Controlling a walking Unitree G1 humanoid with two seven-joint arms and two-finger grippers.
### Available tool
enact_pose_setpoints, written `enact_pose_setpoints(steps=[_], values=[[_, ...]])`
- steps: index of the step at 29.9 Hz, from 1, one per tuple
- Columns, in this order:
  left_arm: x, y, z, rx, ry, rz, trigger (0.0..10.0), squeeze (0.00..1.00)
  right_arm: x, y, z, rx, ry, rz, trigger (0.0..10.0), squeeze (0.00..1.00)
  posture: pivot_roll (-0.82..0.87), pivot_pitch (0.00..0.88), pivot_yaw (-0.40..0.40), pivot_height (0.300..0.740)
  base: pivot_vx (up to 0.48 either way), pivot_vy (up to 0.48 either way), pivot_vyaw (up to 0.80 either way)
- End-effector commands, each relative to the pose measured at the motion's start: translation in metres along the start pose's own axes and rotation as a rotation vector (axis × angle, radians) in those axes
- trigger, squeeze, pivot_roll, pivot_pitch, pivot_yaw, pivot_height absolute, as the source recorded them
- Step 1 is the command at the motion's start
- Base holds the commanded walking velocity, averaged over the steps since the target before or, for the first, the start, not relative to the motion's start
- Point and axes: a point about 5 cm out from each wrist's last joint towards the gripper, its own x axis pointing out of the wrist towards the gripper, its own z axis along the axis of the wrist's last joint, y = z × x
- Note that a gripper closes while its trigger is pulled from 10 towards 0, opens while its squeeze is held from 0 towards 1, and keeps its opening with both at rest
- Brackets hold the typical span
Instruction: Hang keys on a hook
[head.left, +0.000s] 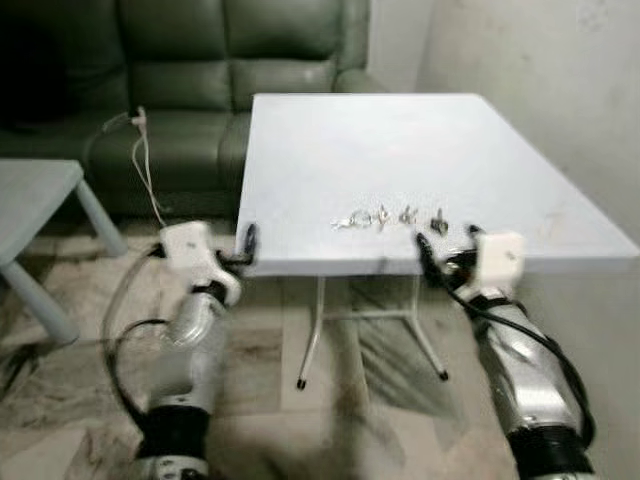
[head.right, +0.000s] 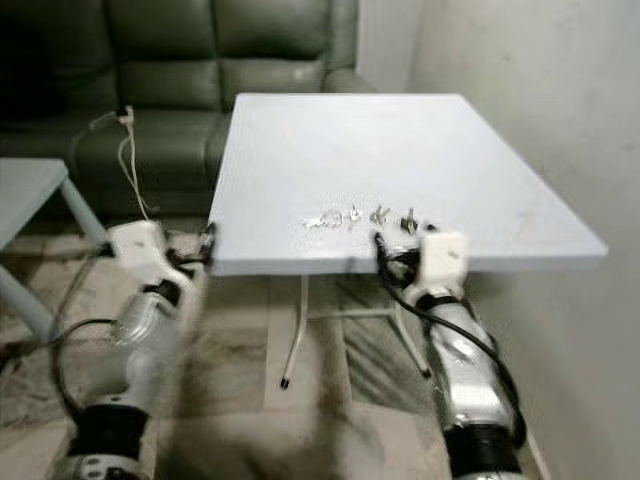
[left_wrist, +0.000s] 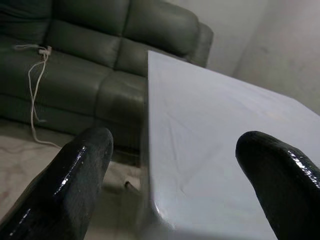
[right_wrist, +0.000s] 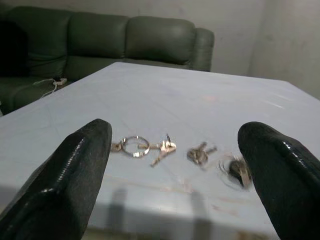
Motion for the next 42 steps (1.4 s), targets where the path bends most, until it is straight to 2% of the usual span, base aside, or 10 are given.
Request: enact_pose_setpoints(steps=[1,20,22,26,27,28,29,37,41,42], values=[[0.002,-0.012,0.001,0.006,-0.004,-0.029,10.0,0.00,-0.002,-0.011,0.003,-0.008,-0.007,-0.034,10.0,0.00,-0.01,0.000,-0.058,0.740,0.379,0.000,0.00],[0.000,-0.012,0.001,0.004,-0.006,-0.019,10.0,0.00,-0.001,-0.009,0.003,-0.005,0.004,-0.016,10.0,0.00,0.00,0.000,-0.064,0.740,0.389,0.000,0.00],[0.000,-0.012,0.001,-0.019,0.000,-0.013,10.0,0.00,-0.001,-0.008,0.003,-0.001,0.003,-0.010,10.0,0.00,0.00,0.000,-0.065,0.740,0.000,0.000,0.00],[0.000,-0.018,-0.001,0.022,0.008,-0.043,10.0,0.00,0.000,-0.009,0.002,0.000,0.010,-0.008,10.0,0.00,0.00,0.000,-0.065,0.740,0.000,0.000,0.00],[0.000,-0.022,-0.001,0.042,0.010,-0.064,10.0,0.00,-0.001,-0.010,0.001,0.021,0.012,0.002,10.0,0.62,0.00,0.000,-0.064,0.740,0.000,0.000,0.00],[0.000,-0.022,-0.001,0.042,0.010,-0.064,10.0,0.00,-0.001,-0.010,0.001,0.021,0.012,0.002,10.0,0.62,0.00,0.000,-0.064,0.740,0.000,0.000,0.00],[-0.001,-0.024,-0.001,0.047,0.011,-0.072,10.0,0.00,-0.001,-0.010,0.001,0.035,0.011,0.007,10.0,1.00,0.00,0.000,-0.064,0.740,0.000,0.000,0.00],[-0.002,-0.035,-0.002,0.077,0.023,-0.154,10.0,0.00,-0.001,-0.013,0.000,0.007,0.016,0.102,10.0,1.00,0.00,0.000,-0.069,0.740,0.000,0.000,0.00],[-0.006,-0.045,0.000,0.091,0.021,-0.222,10.0,0.00,0.000,-0.021,-0.004,-0.020,0.051,0.140,10.0,1.00,0.00,0.000,-0.070,0.740,0.000,0.000,0.00],[-0.009,-0.051,-0.001,0.088,0.025,-0.251,10.0,0.00,0.001,-0.026,-0.005,-0.017,0.059,0.176,10.0,0.80,0.00,0.000,-0.071,0.740,0.000,0.000,0.00]])
